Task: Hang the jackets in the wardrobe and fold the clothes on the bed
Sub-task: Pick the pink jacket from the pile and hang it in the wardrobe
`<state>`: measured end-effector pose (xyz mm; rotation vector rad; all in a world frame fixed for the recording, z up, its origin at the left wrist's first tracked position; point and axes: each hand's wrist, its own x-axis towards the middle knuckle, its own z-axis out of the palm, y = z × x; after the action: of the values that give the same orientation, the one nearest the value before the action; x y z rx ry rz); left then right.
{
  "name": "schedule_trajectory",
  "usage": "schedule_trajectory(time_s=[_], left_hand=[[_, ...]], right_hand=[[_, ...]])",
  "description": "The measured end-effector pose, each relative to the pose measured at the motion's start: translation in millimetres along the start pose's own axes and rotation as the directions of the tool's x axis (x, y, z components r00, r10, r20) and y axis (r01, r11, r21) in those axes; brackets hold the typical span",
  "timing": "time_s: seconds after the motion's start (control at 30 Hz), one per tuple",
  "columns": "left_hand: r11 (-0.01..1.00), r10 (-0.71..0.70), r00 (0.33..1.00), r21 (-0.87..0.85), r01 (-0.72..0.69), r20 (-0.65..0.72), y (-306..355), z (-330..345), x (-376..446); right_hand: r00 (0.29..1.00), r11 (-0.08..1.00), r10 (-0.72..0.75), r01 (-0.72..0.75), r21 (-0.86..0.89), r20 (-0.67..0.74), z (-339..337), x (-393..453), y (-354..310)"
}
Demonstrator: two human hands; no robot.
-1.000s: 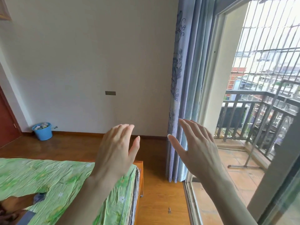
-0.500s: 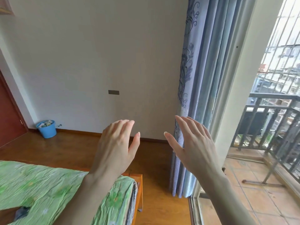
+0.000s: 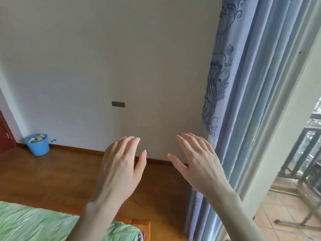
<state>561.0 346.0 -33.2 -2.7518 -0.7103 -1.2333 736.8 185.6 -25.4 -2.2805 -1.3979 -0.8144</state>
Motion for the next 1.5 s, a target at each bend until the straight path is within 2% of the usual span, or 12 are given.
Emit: schedule_trajectory(time_s=[0.3,0.7,1.03,1.3,1.5], left_hand=[[0.998,-0.039,0.999,0.052,0.038,0.014,-68.0,77.5,83.7],[0.969,-0.134,0.99,0.214,0.123,0.036,-140.0,185.9,195.7],[0.878,-0.276,0.961,0.399,0.265,-0.03,-184.3,281.1,316.4],[0.787,-0.388,0.909,0.46,0.412,-0.151,-237.0,310.5,358.4],[0.697,-0.488,0.844,0.483,0.53,-0.222,-286.6,314.9,370.8]], right_hand=[[0.997,0.998,-0.046,0.048,0.027,-0.06,87.5,105.4,13.9],[0.997,0.985,-0.081,0.083,0.153,-0.015,221.4,253.0,64.8],[0.971,0.922,-0.237,0.239,0.304,-0.043,337.1,407.1,110.9],[0.932,0.834,-0.347,0.357,0.42,-0.103,400.0,507.1,92.9],[0.9,0.735,-0.407,0.423,0.53,-0.153,450.1,565.7,48.3]])
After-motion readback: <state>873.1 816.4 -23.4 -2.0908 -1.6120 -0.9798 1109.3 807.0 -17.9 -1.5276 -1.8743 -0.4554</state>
